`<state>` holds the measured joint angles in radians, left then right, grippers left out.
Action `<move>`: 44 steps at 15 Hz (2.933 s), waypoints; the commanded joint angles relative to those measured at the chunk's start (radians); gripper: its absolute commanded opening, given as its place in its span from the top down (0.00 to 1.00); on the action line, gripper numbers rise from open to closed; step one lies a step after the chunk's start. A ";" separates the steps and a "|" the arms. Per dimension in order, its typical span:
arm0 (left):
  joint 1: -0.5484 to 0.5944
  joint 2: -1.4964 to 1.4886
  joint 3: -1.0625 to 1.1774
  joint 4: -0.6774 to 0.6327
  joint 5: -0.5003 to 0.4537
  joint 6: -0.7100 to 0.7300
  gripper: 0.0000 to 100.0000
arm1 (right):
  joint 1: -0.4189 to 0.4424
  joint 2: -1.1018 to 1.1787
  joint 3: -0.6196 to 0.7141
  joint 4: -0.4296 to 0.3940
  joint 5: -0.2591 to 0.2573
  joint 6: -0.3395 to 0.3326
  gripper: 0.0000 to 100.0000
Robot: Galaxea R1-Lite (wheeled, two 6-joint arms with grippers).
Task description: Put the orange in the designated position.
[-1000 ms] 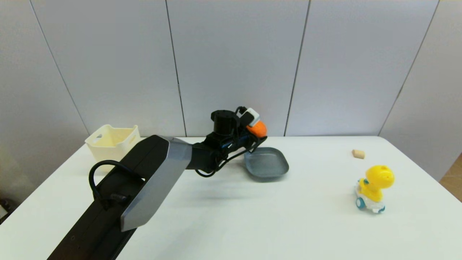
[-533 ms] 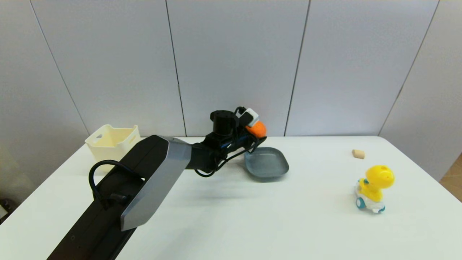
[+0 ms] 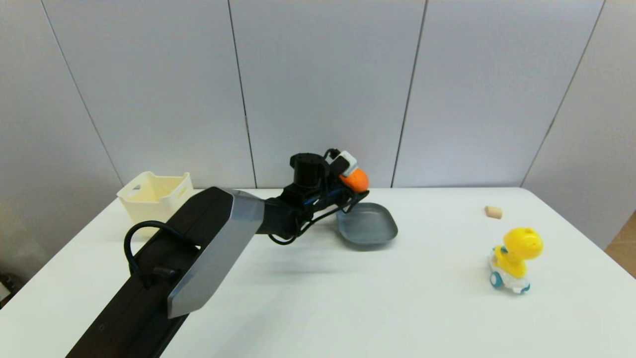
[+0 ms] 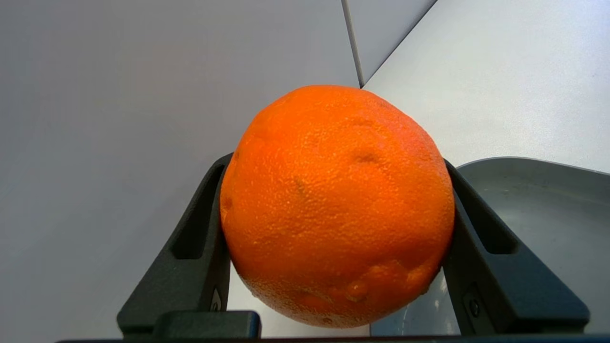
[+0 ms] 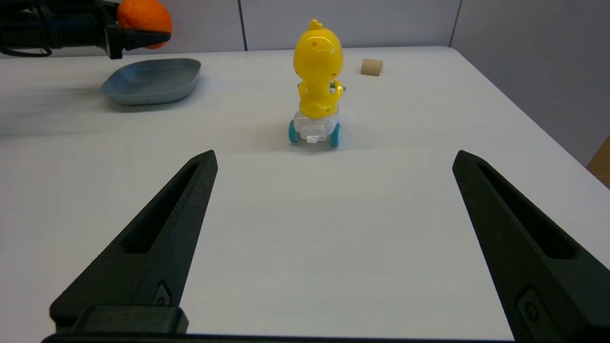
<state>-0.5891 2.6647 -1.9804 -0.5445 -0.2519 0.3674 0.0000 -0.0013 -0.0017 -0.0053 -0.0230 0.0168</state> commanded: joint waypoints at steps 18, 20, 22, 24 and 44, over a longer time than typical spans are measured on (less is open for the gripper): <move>0.000 0.011 0.000 -0.005 -0.003 -0.012 0.00 | 0.000 0.000 0.000 -0.001 0.000 0.000 0.00; 0.002 0.008 0.000 -0.005 -0.003 -0.012 0.00 | 0.000 0.000 0.000 -0.001 0.000 0.000 0.00; 0.002 0.003 0.002 -0.003 -0.003 -0.010 0.00 | 0.000 0.000 0.000 -0.001 0.000 0.000 0.00; 0.002 -0.002 0.000 -0.005 -0.003 -0.007 0.00 | 0.000 0.000 0.000 -0.001 0.000 0.000 0.00; 0.115 -0.988 0.858 0.310 0.131 0.019 0.00 | 0.000 0.000 0.000 -0.001 0.000 0.000 0.00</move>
<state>-0.5345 2.0430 -1.3864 -0.3953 -0.1740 0.3849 0.0000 -0.0013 -0.0017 -0.0053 -0.0226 0.0168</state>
